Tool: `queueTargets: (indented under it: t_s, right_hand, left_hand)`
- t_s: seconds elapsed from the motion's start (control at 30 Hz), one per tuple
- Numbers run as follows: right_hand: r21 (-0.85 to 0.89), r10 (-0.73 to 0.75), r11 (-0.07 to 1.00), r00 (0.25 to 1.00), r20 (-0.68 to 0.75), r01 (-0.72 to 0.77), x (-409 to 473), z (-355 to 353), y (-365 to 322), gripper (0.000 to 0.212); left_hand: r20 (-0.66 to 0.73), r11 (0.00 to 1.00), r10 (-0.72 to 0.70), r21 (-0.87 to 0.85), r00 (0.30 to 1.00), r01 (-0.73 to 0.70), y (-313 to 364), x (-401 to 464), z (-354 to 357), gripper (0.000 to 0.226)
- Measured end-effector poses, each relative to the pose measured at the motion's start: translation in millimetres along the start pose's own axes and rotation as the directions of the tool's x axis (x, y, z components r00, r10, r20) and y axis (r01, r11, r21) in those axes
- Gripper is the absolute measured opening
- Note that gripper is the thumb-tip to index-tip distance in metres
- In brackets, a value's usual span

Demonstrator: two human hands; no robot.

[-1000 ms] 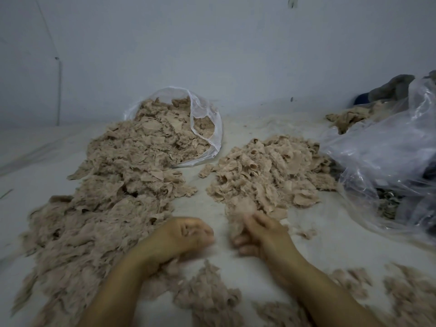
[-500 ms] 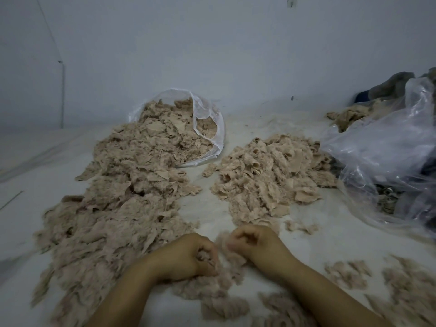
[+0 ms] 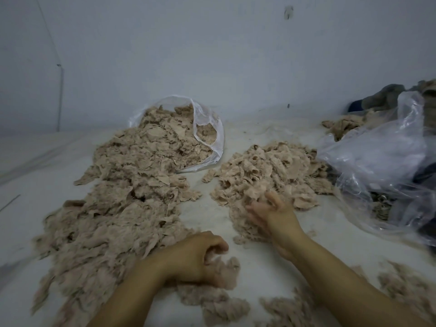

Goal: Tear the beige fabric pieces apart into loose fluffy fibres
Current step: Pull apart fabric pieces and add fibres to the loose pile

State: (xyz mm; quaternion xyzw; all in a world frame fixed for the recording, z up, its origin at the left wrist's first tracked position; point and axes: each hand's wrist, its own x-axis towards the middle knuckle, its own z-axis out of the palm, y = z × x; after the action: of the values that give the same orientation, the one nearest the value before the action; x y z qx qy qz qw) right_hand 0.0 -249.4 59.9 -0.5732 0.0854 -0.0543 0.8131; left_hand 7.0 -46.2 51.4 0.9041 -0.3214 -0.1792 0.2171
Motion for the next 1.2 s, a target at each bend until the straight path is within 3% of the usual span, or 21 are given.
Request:
queueTargets:
  t_s: [0.07, 0.13, 0.2, 0.27, 0.37, 0.47, 0.6, 0.63, 0.67, 0.73, 0.83, 0.9, 0.97, 1.03, 1.1, 1.17, 1.2]
  right_hand:
    - [-0.154, -0.014, 0.988, 1.0, 0.026, 0.017, -8, -1, 14, 0.038]
    - [-0.387, -0.033, 0.918, 0.99, 0.14, 0.085, -20, -3, 31, 0.026]
    - [-0.658, -0.088, 0.678, 0.925, 0.369, 0.327, -30, -8, 44, 0.023]
    - [-0.684, -0.094, 0.487, 0.812, 0.577, 0.543, -39, -16, 50, 0.021]
    - [-0.615, -0.085, 0.404, 0.697, 0.712, 0.678, -54, -41, 50, 0.028]
    - [-0.614, -0.157, 0.365, 0.696, 0.701, 0.7, -67, -73, 40, 0.032]
    - [-0.671, -0.2, 0.39, 0.769, 0.607, 0.631, -74, -93, 22, 0.03]
    - [-0.698, -0.18, 0.373, 0.785, 0.592, 0.612, -75, -92, 18, 0.03]
    - [-0.724, -0.156, 0.346, 0.797, 0.583, 0.597, -74, -88, 16, 0.033]
    - [-0.76, -0.082, 0.299, 0.809, 0.583, 0.577, -71, -70, 15, 0.043]
    - [-0.739, -0.019, 0.354, 0.794, 0.608, 0.574, -65, -31, 28, 0.051]
    - [-0.688, -0.131, 0.446, 0.802, 0.583, 0.572, -55, -9, 37, 0.034]
    - [-0.635, -0.219, 0.607, 0.868, 0.445, 0.478, -42, 4, 36, 0.006]
    - [-0.553, -0.187, 0.753, 0.922, 0.339, 0.356, -30, 10, 30, 0.02]
    - [-0.556, -0.181, 0.76, 0.931, 0.316, 0.337, -23, 12, 31, 0.036]
    - [-0.542, -0.204, 0.768, 0.933, 0.298, 0.341, -21, 11, 38, 0.04]
    - [-0.496, -0.201, 0.808, 0.941, 0.274, 0.317, -21, 11, 41, 0.038]
  left_hand:
    - [-0.025, 0.996, 0.015, 0.093, 1.0, -0.013, -2, 1, 6, 0.04]
    - [-0.06, 0.995, 0.023, 0.097, 0.998, -0.018, -4, 0, 9, 0.021]
    - [-0.101, 0.999, 0.041, 0.015, 0.994, -0.039, -4, -2, 9, 0.01]
    - [-0.181, 0.995, 0.025, -0.086, 0.983, -0.042, -6, -5, 7, 0.006]
    - [-0.291, 0.989, -0.045, -0.148, 0.956, 0.002, -11, -9, 5, 0.015]
    - [-0.319, 0.982, -0.047, -0.188, 0.947, -0.015, -8, -13, 5, 0.005]
    - [-0.039, 0.992, 0.09, -0.084, 0.995, -0.093, -14, -22, 12, 0.065]
    - [0.01, 0.993, 0.115, -0.022, 0.993, -0.115, -17, -23, 16, 0.071]
    - [0.014, 0.99, 0.132, 0.04, 0.991, -0.133, -20, -23, 22, 0.067]
    - [-0.105, 0.988, 0.152, 0.037, 0.983, -0.148, -19, -18, 31, 0.044]
    - [-0.26, 0.98, 0.112, -0.132, 0.959, -0.15, -6, -5, 35, 0.03]
    - [-0.303, 0.968, 0.093, -0.196, 0.948, -0.158, 0, 1, 28, 0.026]
    - [-0.381, 0.951, 0.008, -0.282, 0.924, -0.125, 3, 6, 16, 0.03]
    - [-0.517, 0.91, -0.17, -0.408, 0.839, -0.067, 5, 7, 3, 0.035]
    - [-0.583, 0.842, -0.284, -0.531, 0.761, -0.092, 3, 7, -4, 0.043]
    - [-0.511, 0.797, -0.203, -0.582, 0.835, -0.162, 0, 7, 0, 0.038]
    - [-0.441, 0.821, -0.131, -0.55, 0.888, -0.152, 1, 7, 5, 0.033]
